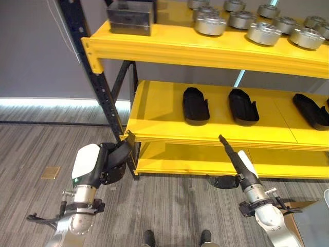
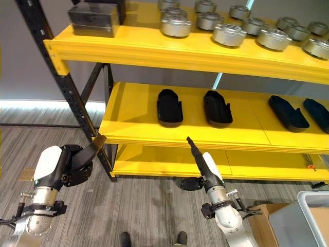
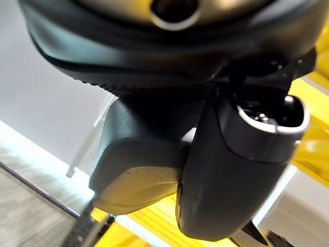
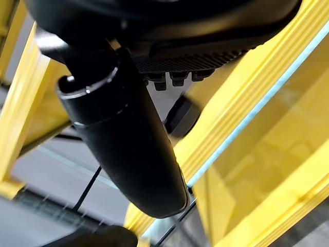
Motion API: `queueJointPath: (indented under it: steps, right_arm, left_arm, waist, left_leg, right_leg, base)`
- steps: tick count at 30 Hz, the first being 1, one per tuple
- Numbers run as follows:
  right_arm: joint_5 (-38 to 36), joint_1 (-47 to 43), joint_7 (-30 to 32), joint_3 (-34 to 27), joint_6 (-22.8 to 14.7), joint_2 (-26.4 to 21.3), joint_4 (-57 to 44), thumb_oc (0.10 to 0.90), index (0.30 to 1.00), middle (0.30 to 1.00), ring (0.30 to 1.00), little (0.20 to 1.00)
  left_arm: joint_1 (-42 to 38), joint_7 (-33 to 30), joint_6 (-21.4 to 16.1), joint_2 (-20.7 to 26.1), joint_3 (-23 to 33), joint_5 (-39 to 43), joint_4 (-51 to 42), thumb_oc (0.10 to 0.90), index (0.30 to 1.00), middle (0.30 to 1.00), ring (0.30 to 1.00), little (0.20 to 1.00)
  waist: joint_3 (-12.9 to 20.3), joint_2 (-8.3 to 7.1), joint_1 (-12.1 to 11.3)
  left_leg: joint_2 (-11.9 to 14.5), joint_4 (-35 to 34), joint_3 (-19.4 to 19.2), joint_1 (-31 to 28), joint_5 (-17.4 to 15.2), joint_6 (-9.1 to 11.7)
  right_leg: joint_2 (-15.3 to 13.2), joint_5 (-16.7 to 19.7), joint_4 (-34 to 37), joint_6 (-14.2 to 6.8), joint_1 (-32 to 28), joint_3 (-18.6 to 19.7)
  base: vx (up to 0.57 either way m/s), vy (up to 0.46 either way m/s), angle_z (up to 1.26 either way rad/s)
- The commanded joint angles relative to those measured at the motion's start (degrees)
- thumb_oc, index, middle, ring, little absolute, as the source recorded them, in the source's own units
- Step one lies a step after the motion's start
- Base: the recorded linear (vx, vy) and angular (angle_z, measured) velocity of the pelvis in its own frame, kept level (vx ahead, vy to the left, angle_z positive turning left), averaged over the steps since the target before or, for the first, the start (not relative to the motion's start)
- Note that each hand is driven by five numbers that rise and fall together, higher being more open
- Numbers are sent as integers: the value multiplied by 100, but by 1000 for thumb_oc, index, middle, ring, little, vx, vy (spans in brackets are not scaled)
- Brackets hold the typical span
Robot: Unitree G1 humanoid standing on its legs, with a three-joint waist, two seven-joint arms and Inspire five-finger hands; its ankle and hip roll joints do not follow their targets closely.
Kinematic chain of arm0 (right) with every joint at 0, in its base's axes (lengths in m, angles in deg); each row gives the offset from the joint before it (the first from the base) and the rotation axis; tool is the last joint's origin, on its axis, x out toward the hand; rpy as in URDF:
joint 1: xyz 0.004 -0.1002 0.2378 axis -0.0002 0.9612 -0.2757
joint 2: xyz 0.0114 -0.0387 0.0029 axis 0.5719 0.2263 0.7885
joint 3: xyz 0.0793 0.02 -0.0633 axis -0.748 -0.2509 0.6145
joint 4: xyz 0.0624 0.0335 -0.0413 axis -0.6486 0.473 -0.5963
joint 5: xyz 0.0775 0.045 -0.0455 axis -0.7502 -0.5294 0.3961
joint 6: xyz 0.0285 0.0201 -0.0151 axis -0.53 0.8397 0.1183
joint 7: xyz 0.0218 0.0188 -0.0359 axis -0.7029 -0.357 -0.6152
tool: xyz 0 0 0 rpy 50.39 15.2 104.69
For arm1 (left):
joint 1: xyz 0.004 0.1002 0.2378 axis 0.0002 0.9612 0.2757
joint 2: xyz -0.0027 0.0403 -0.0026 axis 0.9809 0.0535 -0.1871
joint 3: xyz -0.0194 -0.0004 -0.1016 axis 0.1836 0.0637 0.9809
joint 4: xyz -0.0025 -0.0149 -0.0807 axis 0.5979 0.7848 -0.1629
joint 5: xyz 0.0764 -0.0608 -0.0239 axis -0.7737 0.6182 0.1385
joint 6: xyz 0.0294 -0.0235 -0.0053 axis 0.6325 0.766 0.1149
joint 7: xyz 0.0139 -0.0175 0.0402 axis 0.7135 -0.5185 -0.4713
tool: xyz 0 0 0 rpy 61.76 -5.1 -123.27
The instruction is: Move parts from the plastic box to the shelf.
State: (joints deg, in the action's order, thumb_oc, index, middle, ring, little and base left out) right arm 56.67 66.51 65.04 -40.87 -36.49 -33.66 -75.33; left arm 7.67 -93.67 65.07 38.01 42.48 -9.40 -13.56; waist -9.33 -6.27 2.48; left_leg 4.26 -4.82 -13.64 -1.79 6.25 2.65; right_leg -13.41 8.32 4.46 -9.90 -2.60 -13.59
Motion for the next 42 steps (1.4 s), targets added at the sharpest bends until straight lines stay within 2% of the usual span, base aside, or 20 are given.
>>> queueJointPath:
  steps: [1,11,20,21,22,24,25,26,27,28,29,30,31,32,33,34,35,37,41,42]
  right_arm:
    - [-263,-506,184,-313,-491,-181,-520,900,1000,1000,1000,1000]
    - [-369,-566,233,-320,-510,-302,-554,900,1000,1000,1000,1000]
    - [-402,-444,333,-406,-561,-391,-550,900,1000,1000,1000,1000]
    - [-417,-428,344,-425,-573,-433,-538,900,1000,1000,1000,1000]
    - [-417,-429,344,-424,-573,-434,-538,900,1000,1000,1000,1000]
    - [-453,-435,368,-428,-606,-477,-541,900,1000,1000,1000,1000]
    - [-459,-512,378,-398,-625,-557,-547,900,1000,1000,1000,1000]
    - [-446,-616,423,-351,-637,-636,-538,900,1000,1000,1000,1000]
    - [-433,-628,461,-377,-612,-638,-488,900,1000,1000,1000,1000]
    - [-430,-638,466,-374,-612,-636,-482,900,1000,1000,1000,1000]
    - [-441,-600,473,-407,-609,-631,-483,900,1000,1000,1000,1000]
    - [-461,-532,570,-407,-639,-651,-495,900,1000,1000,1000,1000]
    - [-461,-531,570,-410,-640,-652,-495,900,1000,1000,1000,1000]
    - [-456,-507,611,-392,-660,-641,-514,900,1000,1000,1000,1000]
    - [-430,-532,567,-257,-656,-606,-509,900,1000,1000,1000,1000]
    - [-427,-542,571,-253,-659,-603,-503,900,1000,1000,1000,1000]
    - [-319,-588,582,-224,-645,-597,-500,900,1000,1000,1000,1000]
    - [-326,-602,576,-236,-638,-582,-498,900,1000,1000,1000,1000]
    - [-293,-585,581,-296,-555,-519,-446,900,1000,1000,1000,1000]
    - [-293,-584,580,-298,-555,-518,-446,900,1000,1000,1000,1000]
  left_arm:
    - [-1048,-388,-552,97,262,130,-655,400,300,300,300,300]
    - [-1191,-391,-557,69,236,259,-726,400,300,300,300,300]
    - [-1453,-540,-534,119,349,196,-912,400,300,300,300,300]
    - [-1469,-587,-516,118,454,154,-954,400,300,300,300,300]
    - [-1468,-586,-515,117,456,154,-956,400,300,300,300,300]
    - [-1491,-600,-502,112,535,170,-979,400,300,300,300,300]
    - [-1591,-661,-489,142,560,177,-972,400,300,300,300,300]
    - [-1785,-744,-470,191,551,180,-979,400,300,300,300,300]
    - [-1848,-782,-452,206,563,169,-981,400,300,300,300,300]
    - [-1854,-784,-449,208,564,168,-980,400,300,300,300,300]
    - [-1848,-802,-446,201,589,159,-1002,400,300,300,300,300]
    - [-1956,-907,-433,243,549,184,-1014,400,300,300,300,300]
    - [-1961,-909,-434,243,544,183,-1010,400,300,300,300,300]
    - [-2020,-938,-397,270,498,165,-1017,400,300,300,300,300]
    - [-2015,-989,-386,318,512,110,-1022,400,300,300,300,300]
    - [-2019,-993,-389,319,514,108,-1020,400,300,300,300,300]
    - [-2150,-972,-395,372,471,9,-1070,400,300,300,300,300]
    - [-2174,-989,-403,390,465,-20,-1078,400,300,300,300,300]
    - [-2488,-982,-420,608,381,-74,-1167,400,300,300,300,300]
    - [-2492,-983,-420,610,377,-74,-1165,400,300,300,300,300]
  waist:
    - [356,192,144]
    - [344,426,201]
    - [302,607,361]
    - [277,616,360]
    - [278,621,362]
    - [164,592,303]
    - [21,532,213]
    - [-176,452,85]
    - [-203,417,145]
    - [-188,412,151]
    - [-171,400,192]
    - [-197,450,164]
    - [-197,447,157]
    - [-232,492,155]
    - [-202,525,110]
    - [-200,528,92]
    - [-117,557,141]
    - [-89,552,141]
    - [-31,447,201]
    - [-35,446,198]
  left_leg:
    - [229,57,356,-711,-1142,47]
    - [492,116,330,-638,-994,226]
    - [766,360,263,-545,-875,366]
    - [873,720,267,-430,-792,431]
    - [882,740,271,-418,-803,434]
    - [1041,1603,467,-1,-493,507]
    - [974,2232,726,350,-336,508]
    - [714,2611,1156,728,-243,452]
    - [864,2426,1116,943,-244,401]
    - [858,2395,1115,946,-232,400]
    - [1101,2095,1024,995,-229,385]
    - [1511,851,848,1065,328,479]
    - [1507,804,834,1039,356,482]
    - [1588,570,759,1069,551,537]
    - [1515,550,925,706,176,492]
    - [1521,557,908,722,190,483]
    - [1493,643,809,677,39,541]
    - [1470,726,756,664,-54,540]
    - [1296,1236,448,552,-547,503]
    - [1295,1245,448,553,-553,501]
  right_leg:
    - [-226,-281,-752,-149,653,-65]
    - [9,-627,-920,12,699,-186]
    - [309,-957,-1181,247,878,-53]
    - [433,-1043,-1150,334,829,-11]
    - [439,-1041,-1147,337,829,-14]
    - [594,-1126,-1080,503,714,38]
    - [626,-1171,-1105,597,697,64]
    - [649,-1236,-1198,697,721,96]
    - [597,-1288,-1266,682,752,45]
    - [589,-1309,-1293,683,780,42]
    - [568,-1361,-1342,645,774,26]
    - [538,-1493,-1618,563,795,47]
    - [535,-1501,-1631,565,803,54]
    - [516,-1549,-1796,527,835,44]
    - [535,-1624,-2056,462,946,252]
    - [545,-1587,-2042,465,969,272]
    - [478,-1557,-1966,406,952,289]
    - [453,-1540,-1931,378,928,319]
    - [225,-1411,-1614,231,645,539]
    - [224,-1410,-1611,230,641,539]
  base:
    - [60,-193,0]
    - [34,-93,3]
    - [-1,-107,-2]
    - [1,-172,-6]
    - [-4,-205,-8]
    - [-49,-201,-8]
    - [-148,-262,-8]
    - [-151,-198,-18]
    - [-96,-104,-22]
    - [18,15,-20]
    - [153,135,11]
    - [148,137,25]
    - [155,169,35]
    - [123,123,21]
    - [109,130,11]
    - [160,170,-37]
    - [81,108,-72]
    - [114,127,-64]
    - [147,193,-38]
    - [62,116,-17]
